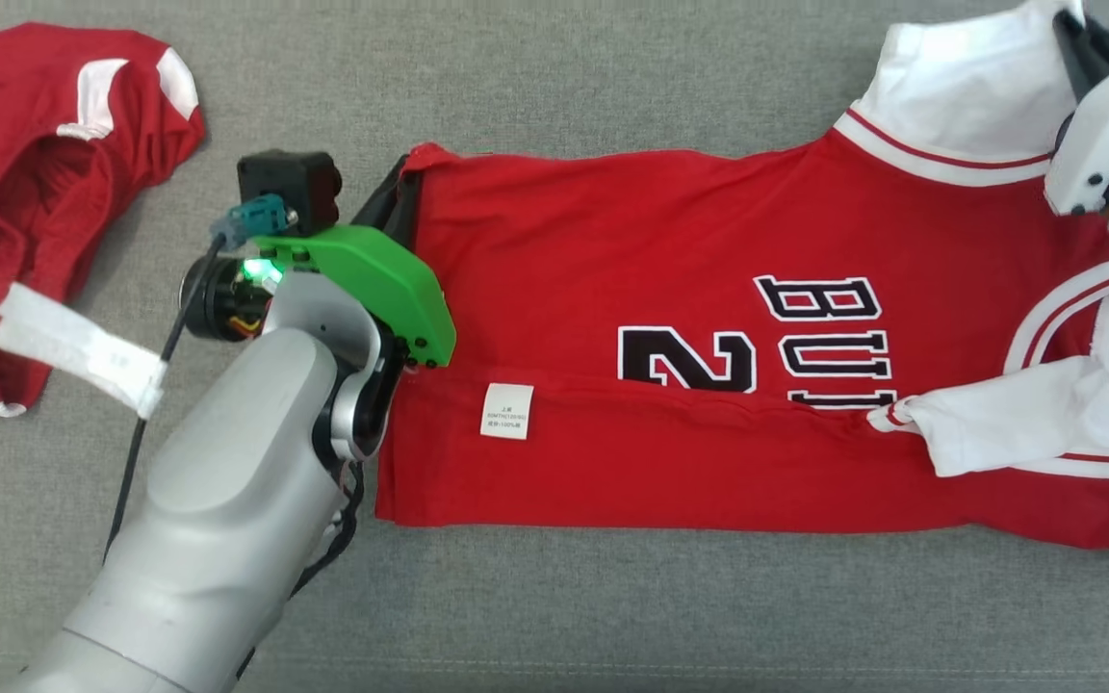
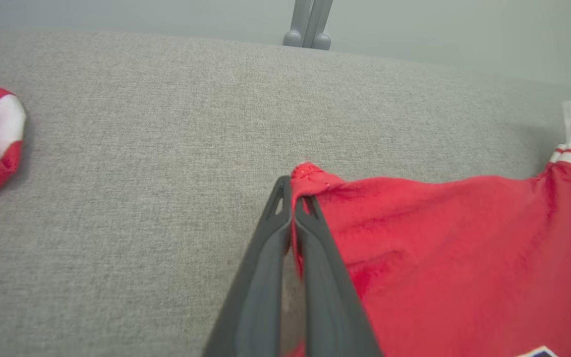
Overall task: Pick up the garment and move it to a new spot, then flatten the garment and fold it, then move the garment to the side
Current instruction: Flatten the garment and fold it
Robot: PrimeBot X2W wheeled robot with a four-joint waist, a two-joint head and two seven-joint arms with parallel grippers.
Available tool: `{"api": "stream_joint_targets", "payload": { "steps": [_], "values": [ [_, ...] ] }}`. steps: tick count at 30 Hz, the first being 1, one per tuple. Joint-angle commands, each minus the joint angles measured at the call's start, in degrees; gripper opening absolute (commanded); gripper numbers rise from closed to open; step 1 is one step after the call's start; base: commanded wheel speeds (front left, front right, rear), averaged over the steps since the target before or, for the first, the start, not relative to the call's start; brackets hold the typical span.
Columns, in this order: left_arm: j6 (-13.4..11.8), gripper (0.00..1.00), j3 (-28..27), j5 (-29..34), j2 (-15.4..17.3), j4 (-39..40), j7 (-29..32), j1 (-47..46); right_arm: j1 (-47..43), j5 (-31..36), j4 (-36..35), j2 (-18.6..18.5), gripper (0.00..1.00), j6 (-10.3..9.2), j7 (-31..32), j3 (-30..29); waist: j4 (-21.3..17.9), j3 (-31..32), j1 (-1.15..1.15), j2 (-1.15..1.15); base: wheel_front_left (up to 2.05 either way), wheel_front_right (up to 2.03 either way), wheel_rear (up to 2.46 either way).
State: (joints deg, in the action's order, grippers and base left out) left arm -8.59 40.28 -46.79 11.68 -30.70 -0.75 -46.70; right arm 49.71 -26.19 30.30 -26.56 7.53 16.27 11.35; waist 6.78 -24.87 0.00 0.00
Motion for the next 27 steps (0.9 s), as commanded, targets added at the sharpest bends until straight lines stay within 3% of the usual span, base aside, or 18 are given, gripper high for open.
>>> {"api": "stream_joint_targets", "payload": {
  "steps": [1, 10, 27],
  "values": [
    [0.3, 0.00, 0.5, 0.4, 0.9, 0.6, -0.9, 2.1, -3.1, -0.9, -1.8, -0.4, 0.00, -0.07, -0.5, 0.0, -1.1, 2.8, 0.00, 0.00, 0.00, 0.00, 0.00],
    [0.5, 0.00, 1.6, 1.5, 3.6, 1.5, -7.0, 10.3, -19.5, -3.0, -13.6, -0.5, 0.00, -0.07, 5.0, 1.5, -3.3, 6.5, 0.00, 0.00, 0.00, 0.00, 0.00],
    [3.4, 0.00, -0.2, -0.9, 1.4, -8.6, -12.4, 12.2, -38.0, 0.5, -33.4, 6.4, 0.00, -0.07, 12.5, -10.1, -5.2, 8.3, 0.00, 0.00, 0.00, 0.00, 0.00]
  ]
}}
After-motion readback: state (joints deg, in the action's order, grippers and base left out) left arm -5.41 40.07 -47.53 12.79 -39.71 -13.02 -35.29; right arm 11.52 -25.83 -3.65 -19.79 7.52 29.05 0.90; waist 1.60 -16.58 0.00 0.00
